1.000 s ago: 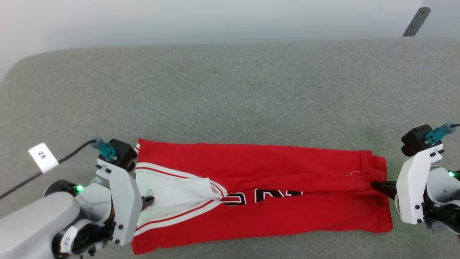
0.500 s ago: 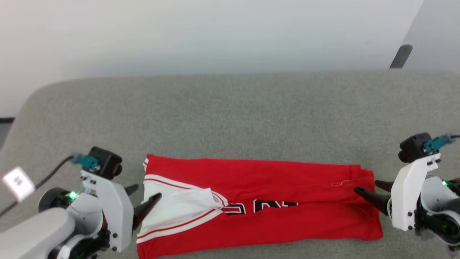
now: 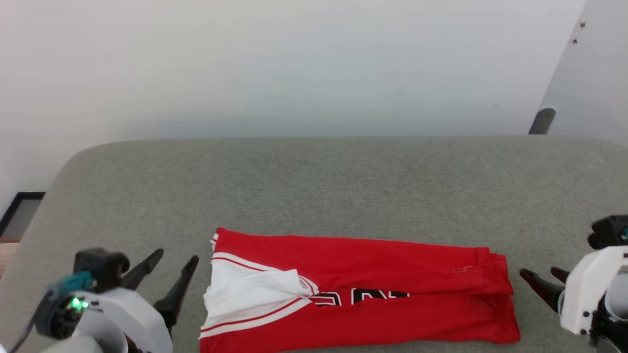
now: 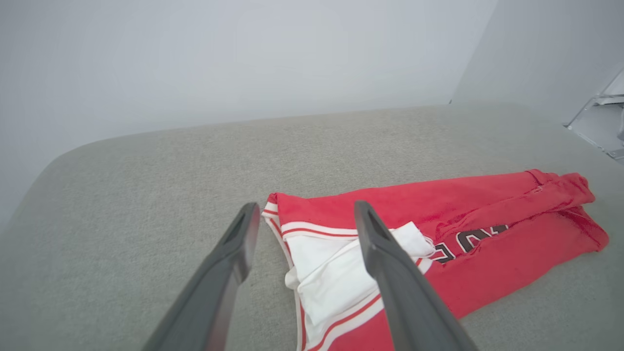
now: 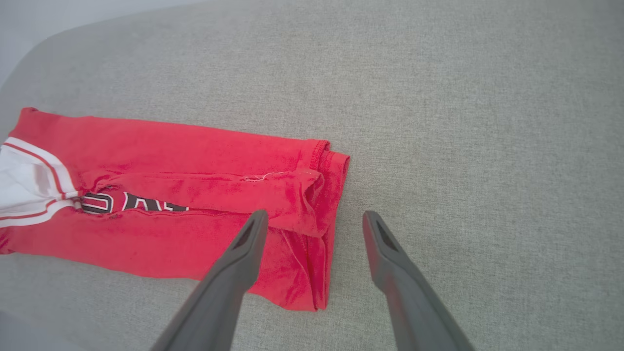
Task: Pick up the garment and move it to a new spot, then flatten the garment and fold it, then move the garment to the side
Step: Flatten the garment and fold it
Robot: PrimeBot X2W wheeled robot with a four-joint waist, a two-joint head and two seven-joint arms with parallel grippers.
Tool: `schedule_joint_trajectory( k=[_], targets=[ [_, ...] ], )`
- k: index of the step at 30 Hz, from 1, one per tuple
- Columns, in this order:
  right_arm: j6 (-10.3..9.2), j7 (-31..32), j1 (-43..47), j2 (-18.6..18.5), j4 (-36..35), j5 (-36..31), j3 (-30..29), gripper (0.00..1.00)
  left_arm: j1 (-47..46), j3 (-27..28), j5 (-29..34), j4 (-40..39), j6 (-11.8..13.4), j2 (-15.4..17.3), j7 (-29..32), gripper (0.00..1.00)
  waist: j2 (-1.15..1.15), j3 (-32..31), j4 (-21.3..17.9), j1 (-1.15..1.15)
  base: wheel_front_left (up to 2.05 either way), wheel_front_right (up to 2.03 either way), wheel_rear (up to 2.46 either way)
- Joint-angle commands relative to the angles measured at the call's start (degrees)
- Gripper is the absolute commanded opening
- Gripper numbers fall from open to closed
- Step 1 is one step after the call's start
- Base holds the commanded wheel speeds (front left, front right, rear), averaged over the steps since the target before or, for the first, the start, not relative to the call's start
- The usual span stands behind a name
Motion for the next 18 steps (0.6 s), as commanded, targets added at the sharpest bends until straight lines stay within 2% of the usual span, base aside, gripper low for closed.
schedule_joint_trajectory(
  k=[1,4,8,14,18],
  targets=[
    [-0.04,-0.1,0.8,0.3,0.7,-0.2,-0.9,1.0,1.5,0.8,0.6,0.1,0.5,-0.3,-0.9,1.0,0.0,-0.8,0.9,0.0,0.0,0.0,0.0],
    [-0.03,0.2,1.5,0.8,2.2,-0.9,-2.3,1.0,4.4,4.2,1.8,0.5,1.6,-1.5,-1.9,1.0,0.0,-1.1,1.8,0.0,0.0,0.0,0.0],
    [-0.03,0.4,1.4,0.6,4.8,-2.6,-3.4,1.0,9.8,13.4,7.0,0.4,2.8,-5.1,-2.0,1.0,0.0,-1.1,3.1,0.0,0.0,0.0,0.0],
    [-0.03,1.0,-1.0,0.7,10.6,-3.5,-4.0,1.0,19.3,24.9,14.6,0.5,1.1,-11.3,-1.9,1.0,0.0,-0.7,5.2,0.0,0.0,0.0,0.0],
    [-0.03,1.1,-2.3,0.8,13.6,-3.9,-3.4,1.0,22.6,29.2,17.7,0.9,-0.1,-14.1,-1.9,1.0,0.0,-0.4,6.4,0.0,0.0,0.0,0.0]
  ],
)
